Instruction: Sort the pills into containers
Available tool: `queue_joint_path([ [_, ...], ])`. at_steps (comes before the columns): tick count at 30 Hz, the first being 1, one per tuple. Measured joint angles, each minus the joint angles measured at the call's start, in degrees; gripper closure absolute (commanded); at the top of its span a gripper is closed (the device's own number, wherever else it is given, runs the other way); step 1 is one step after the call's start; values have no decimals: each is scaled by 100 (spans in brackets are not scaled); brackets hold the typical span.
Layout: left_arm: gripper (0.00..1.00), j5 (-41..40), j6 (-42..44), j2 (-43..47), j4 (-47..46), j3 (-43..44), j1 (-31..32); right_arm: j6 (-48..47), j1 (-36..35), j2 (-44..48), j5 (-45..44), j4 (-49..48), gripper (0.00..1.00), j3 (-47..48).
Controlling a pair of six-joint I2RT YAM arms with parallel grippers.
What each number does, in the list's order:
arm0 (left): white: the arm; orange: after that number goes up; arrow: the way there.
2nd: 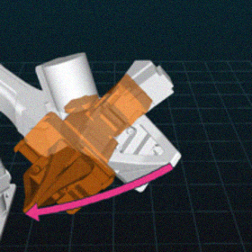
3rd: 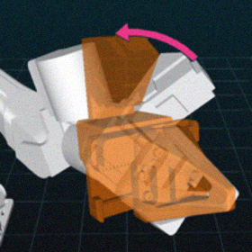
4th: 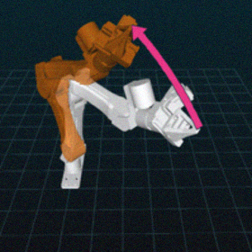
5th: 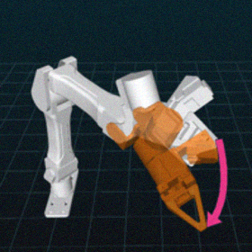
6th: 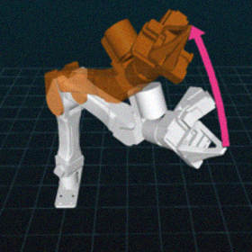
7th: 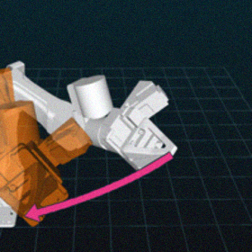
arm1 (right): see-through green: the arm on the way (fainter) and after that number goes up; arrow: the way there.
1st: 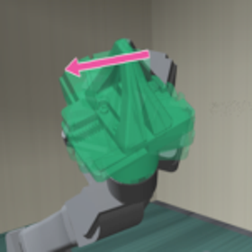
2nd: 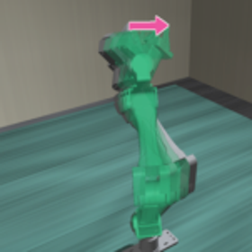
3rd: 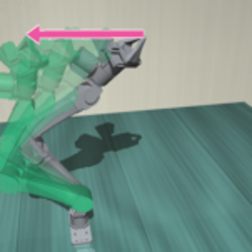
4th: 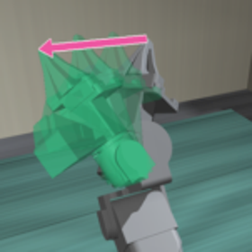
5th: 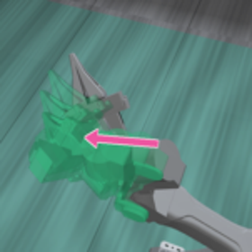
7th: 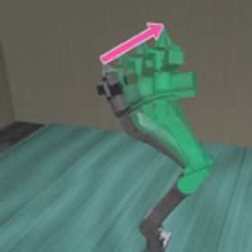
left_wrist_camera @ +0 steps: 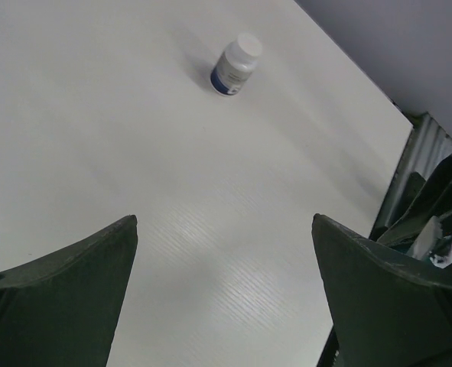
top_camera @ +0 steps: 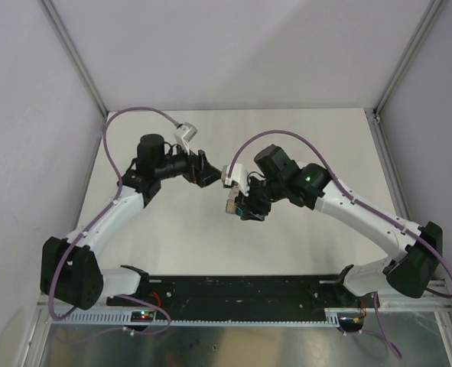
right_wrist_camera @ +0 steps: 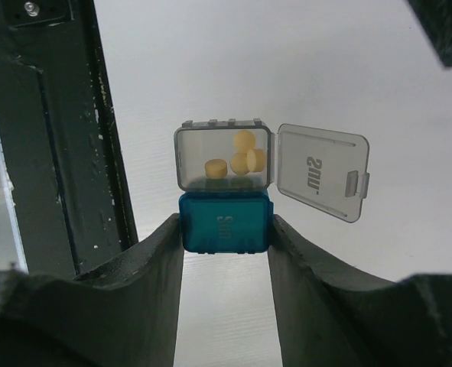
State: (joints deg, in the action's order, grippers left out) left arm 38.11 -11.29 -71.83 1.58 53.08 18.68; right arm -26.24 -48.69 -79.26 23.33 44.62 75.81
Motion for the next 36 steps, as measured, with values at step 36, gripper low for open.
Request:
queue_joint_path([
  [36,4,1716,232,-238,240,-179,804,-79,-79,-223,-341,223,96,267],
])
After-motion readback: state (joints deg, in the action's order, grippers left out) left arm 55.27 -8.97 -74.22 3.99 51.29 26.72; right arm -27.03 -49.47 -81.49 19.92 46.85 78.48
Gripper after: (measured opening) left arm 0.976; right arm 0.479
